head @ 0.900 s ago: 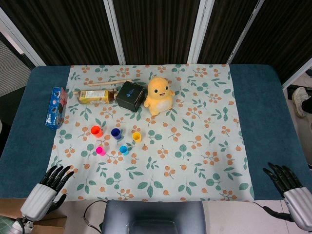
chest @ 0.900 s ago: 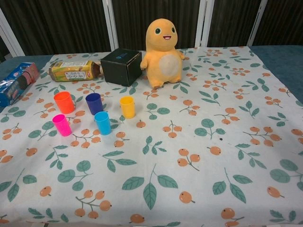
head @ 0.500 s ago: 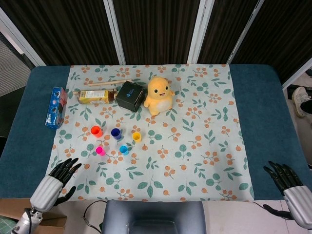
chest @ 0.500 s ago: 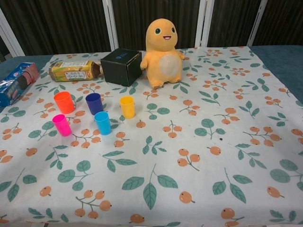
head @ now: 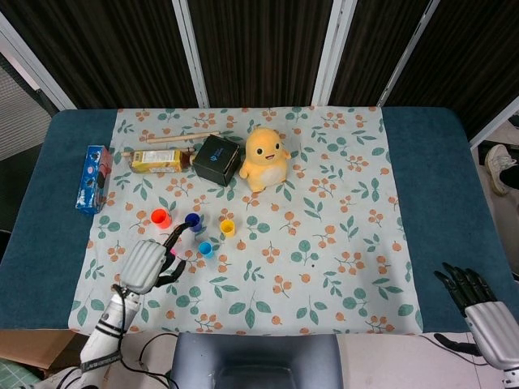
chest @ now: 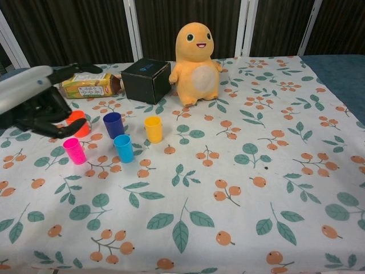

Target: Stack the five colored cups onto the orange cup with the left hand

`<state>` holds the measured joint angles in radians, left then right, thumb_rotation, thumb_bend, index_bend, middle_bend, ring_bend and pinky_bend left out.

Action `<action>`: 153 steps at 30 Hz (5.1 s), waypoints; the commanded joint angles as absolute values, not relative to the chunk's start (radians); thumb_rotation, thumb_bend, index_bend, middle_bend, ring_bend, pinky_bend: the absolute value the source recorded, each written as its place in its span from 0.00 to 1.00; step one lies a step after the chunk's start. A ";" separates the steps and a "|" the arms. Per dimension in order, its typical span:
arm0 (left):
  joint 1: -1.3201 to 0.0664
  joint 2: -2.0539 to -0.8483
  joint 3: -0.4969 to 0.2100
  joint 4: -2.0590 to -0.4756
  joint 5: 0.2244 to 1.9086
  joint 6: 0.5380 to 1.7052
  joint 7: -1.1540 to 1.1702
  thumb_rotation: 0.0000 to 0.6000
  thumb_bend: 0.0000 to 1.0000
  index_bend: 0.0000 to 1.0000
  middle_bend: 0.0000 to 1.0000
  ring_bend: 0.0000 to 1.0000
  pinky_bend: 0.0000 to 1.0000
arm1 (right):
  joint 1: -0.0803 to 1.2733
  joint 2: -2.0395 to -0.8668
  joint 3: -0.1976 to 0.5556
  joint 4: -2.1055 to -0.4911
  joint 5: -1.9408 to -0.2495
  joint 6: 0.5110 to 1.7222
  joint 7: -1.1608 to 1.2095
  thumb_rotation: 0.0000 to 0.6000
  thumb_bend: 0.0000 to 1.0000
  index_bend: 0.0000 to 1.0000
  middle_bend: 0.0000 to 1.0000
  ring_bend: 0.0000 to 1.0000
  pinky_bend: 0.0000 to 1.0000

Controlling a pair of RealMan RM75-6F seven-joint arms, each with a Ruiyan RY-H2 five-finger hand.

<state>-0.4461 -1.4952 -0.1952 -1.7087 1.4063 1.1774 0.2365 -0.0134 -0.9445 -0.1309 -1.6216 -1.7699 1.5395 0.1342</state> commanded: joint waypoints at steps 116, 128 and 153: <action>-0.864 -1.690 -0.324 -1.559 0.673 1.091 0.545 1.00 0.36 0.14 1.00 1.00 1.00 | -0.001 -0.917 -0.133 -1.615 -1.773 1.534 0.210 1.00 0.12 0.00 0.00 0.00 0.00; -0.931 -1.749 -0.374 -1.495 0.526 1.085 0.611 1.00 0.36 0.22 1.00 1.00 1.00 | -0.001 -0.901 -0.133 -1.602 -1.772 1.550 0.264 1.00 0.12 0.00 0.00 0.00 0.00; -0.964 -1.810 -0.339 -1.410 0.486 1.086 0.645 1.00 0.36 0.30 1.00 1.00 1.00 | -0.004 -0.893 -0.136 -1.593 -1.779 1.566 0.291 1.00 0.12 0.00 0.00 0.00 0.00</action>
<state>-0.9636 -1.8077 -0.3393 -1.4147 0.4877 1.0888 0.6464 -0.0038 -0.8932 -0.1356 -1.5926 -1.7787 1.5657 0.2910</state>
